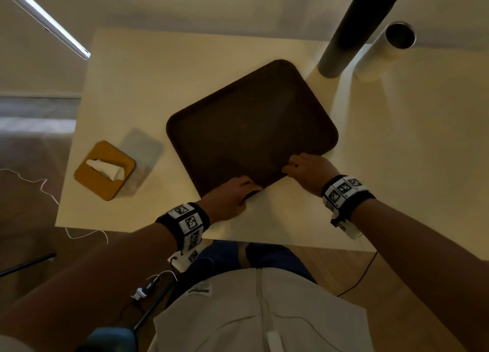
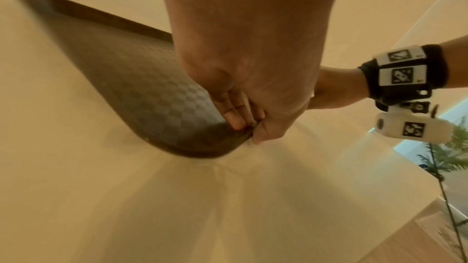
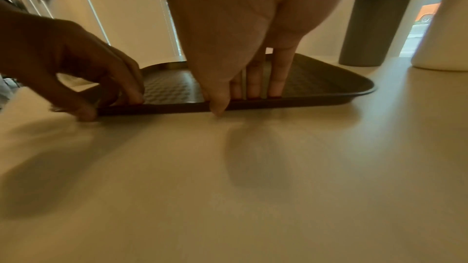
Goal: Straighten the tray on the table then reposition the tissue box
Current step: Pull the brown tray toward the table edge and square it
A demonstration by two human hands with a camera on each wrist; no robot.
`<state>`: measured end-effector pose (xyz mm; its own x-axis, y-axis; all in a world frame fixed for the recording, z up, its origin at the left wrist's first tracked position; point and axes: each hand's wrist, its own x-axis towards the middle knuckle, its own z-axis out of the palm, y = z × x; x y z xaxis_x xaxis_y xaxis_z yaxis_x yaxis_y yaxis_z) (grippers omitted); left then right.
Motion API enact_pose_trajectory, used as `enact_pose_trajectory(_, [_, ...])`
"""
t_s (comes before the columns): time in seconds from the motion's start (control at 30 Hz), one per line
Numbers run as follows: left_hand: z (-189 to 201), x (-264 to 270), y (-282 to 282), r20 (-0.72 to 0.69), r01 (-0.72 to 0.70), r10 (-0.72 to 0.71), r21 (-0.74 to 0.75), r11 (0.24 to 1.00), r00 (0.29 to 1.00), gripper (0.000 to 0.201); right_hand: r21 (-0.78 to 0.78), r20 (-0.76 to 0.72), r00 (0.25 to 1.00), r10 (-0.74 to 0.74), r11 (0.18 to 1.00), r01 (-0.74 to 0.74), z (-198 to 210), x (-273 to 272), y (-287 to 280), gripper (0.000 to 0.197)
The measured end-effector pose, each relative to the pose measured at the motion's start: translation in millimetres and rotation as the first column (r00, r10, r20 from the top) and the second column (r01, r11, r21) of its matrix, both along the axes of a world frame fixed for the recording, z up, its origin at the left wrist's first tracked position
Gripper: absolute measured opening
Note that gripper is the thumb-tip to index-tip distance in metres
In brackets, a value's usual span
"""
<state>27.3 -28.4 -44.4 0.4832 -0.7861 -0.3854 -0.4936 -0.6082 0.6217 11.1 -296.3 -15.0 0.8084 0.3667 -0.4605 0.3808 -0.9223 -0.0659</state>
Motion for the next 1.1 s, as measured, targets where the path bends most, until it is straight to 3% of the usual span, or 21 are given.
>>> enact_pose_trajectory(0.2, [5, 28, 62, 0.141, -0.06, 0.058, 0.011, 0.998, 0.988, 0.046, 0.038, 0.0, 0.997, -0.077, 0.996, 0.077, -4, -5, 60, 0.036])
enact_pose_trajectory(0.37, [4, 50, 93, 0.186, -0.259, 0.251, 0.019, 0.966, 0.95, 0.04, 0.11, -0.015, 0.979, -0.202, 0.973, 0.202, -10, 2, 94, 0.037])
enact_pose_trajectory(0.43, [4, 53, 100, 0.247, -0.335, 0.313, 0.051, 0.941, 0.917, 0.047, 0.141, -0.012, 0.946, -0.323, 0.937, 0.321, -9, 3, 89, 0.039])
enact_pose_trajectory(0.6, [6, 55, 115, 0.346, -0.539, 0.461, 0.176, 0.824, 0.817, 0.089, 0.055, 0.045, 0.81, -0.585, 0.811, 0.582, -7, -9, 43, 0.071])
enact_pose_trajectory(0.8, [10, 51, 118, 0.352, -0.629, 0.541, 0.219, 0.745, 0.764, 0.103, 0.022, 0.073, 0.688, -0.722, 0.691, 0.723, -10, -26, 9, 0.089])
enact_pose_trajectory(0.93, [15, 53, 118, 0.312, -0.661, 0.586, 0.258, 0.705, 0.748, 0.104, 0.104, 0.051, 0.593, -0.803, 0.595, 0.797, -12, -26, 5, 0.091])
enact_pose_trajectory(1.1, [19, 59, 117, 0.323, -0.631, 0.546, 0.302, 0.714, 0.773, 0.102, 0.111, 0.02, 0.589, -0.808, 0.588, 0.801, -13, -24, 4, 0.089])
